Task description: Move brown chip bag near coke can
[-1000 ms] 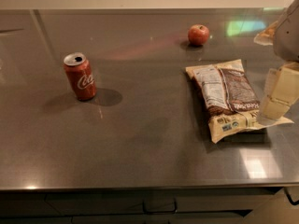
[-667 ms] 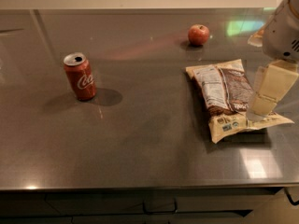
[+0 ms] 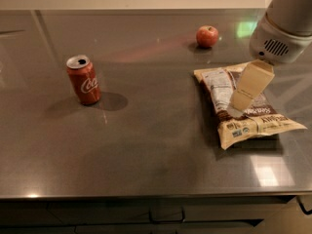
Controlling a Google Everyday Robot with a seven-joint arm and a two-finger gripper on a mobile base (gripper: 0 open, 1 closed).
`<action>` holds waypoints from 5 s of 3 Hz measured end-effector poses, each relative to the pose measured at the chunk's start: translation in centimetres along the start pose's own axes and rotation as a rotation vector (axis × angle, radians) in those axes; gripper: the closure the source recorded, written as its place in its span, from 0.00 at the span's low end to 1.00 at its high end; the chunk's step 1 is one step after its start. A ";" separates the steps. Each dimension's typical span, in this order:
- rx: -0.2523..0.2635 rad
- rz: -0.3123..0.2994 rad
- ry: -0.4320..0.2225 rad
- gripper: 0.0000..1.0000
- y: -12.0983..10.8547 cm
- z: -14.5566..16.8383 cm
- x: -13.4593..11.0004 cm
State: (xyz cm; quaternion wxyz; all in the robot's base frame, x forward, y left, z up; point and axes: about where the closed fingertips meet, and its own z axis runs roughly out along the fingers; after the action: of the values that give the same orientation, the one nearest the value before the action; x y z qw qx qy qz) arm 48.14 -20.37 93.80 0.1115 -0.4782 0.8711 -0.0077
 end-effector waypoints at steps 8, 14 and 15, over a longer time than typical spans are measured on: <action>0.004 0.692 0.041 0.00 -5.8 9.8 -0.9; -0.059 0.533 -0.009 1.00 -4.2 7.2 -5.3; -0.092 0.432 -0.046 1.00 -2.8 6.8 -8.6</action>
Offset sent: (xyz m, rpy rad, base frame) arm 0.0322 -0.0005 -0.0425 0.0581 0.1048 -0.6868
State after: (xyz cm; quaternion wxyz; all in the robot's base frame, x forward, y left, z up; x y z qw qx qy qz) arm 56.26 -14.07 89.11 0.1083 -0.2851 0.9500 0.0672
